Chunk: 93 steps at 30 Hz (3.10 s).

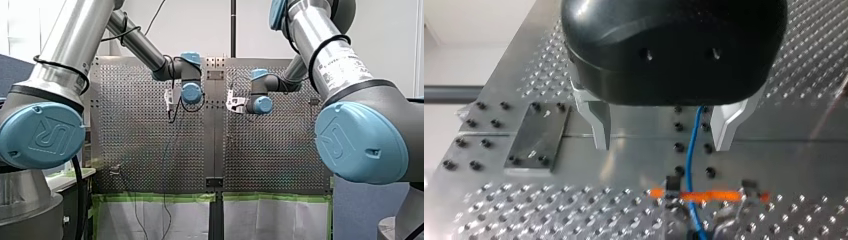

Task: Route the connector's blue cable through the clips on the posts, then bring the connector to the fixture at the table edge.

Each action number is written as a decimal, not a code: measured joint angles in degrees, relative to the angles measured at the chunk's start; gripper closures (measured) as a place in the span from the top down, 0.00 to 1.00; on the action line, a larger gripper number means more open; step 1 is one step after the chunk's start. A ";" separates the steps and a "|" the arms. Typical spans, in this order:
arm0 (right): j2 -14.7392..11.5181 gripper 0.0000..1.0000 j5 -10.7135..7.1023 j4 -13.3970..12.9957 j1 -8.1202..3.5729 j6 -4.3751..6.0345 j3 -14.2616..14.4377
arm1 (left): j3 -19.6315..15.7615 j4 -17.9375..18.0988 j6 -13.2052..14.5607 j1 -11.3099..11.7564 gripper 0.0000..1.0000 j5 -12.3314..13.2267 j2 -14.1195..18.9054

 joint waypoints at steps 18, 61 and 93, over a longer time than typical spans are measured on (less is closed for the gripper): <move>-0.01 0.00 0.03 0.17 -0.01 0.00 0.01 | 0.60 -0.46 -3.99 -2.03 1.00 1.76 -1.26; 0.02 0.00 0.11 0.17 -0.05 -0.24 0.01 | 11.08 -3.75 0.62 -0.56 1.00 -1.56 -9.49; 0.03 0.00 0.17 0.50 -0.05 -0.69 0.00 | 14.29 -7.04 1.10 0.51 1.00 -5.62 -12.19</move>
